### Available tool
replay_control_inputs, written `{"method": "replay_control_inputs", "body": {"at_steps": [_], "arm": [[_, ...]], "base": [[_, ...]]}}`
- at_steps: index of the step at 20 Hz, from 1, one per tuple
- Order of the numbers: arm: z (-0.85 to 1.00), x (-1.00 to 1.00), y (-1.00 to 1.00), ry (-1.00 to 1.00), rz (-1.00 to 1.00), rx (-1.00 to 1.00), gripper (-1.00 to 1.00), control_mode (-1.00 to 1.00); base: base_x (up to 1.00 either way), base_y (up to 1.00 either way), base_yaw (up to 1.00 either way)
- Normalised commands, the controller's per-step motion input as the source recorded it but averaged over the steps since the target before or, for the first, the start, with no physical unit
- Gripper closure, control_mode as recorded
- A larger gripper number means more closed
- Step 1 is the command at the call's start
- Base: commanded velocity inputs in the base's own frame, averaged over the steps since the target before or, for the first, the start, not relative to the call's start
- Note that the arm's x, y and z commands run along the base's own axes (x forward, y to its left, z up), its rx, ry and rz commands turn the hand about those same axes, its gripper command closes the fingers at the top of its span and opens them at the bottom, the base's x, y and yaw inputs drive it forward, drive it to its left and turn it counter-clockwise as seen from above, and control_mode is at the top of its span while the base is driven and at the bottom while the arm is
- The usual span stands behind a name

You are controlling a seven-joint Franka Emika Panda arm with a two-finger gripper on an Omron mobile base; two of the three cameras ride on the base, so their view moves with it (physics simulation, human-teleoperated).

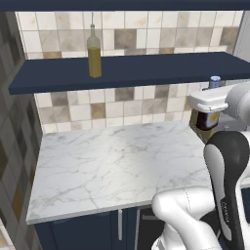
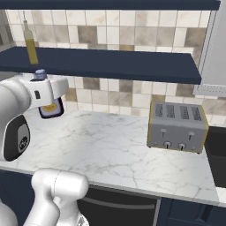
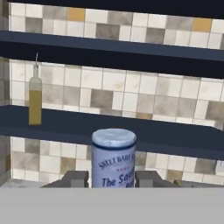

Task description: Take 2 condiments from the cabinet and move them on the counter near the stove.Make sure the condiments are lined up with each other, next to each other.

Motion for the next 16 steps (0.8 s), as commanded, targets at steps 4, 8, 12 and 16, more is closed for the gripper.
{"method": "replay_control_inputs", "body": {"at_steps": [4, 8, 12, 16], "arm": [[-0.06, 0.0, 0.0, 0.04, 0.0, 0.0, 1.0, -1.0], [-0.01, 0.0, 0.0, 0.0, 0.0, 0.0, 1.0, 1.0], [0.0, 0.0, 0.0, 0.0, 0.0, 0.0, 1.0, 1.0], [0.0, 0.0, 0.0, 0.0, 0.0, 0.0, 1.0, 1.0]], "base": [[0.0, 0.0, 0.0], [0.0, 0.0, 0.0], [-0.32, -0.01, -0.02], [-0.58, -0.03, -0.24]]}}
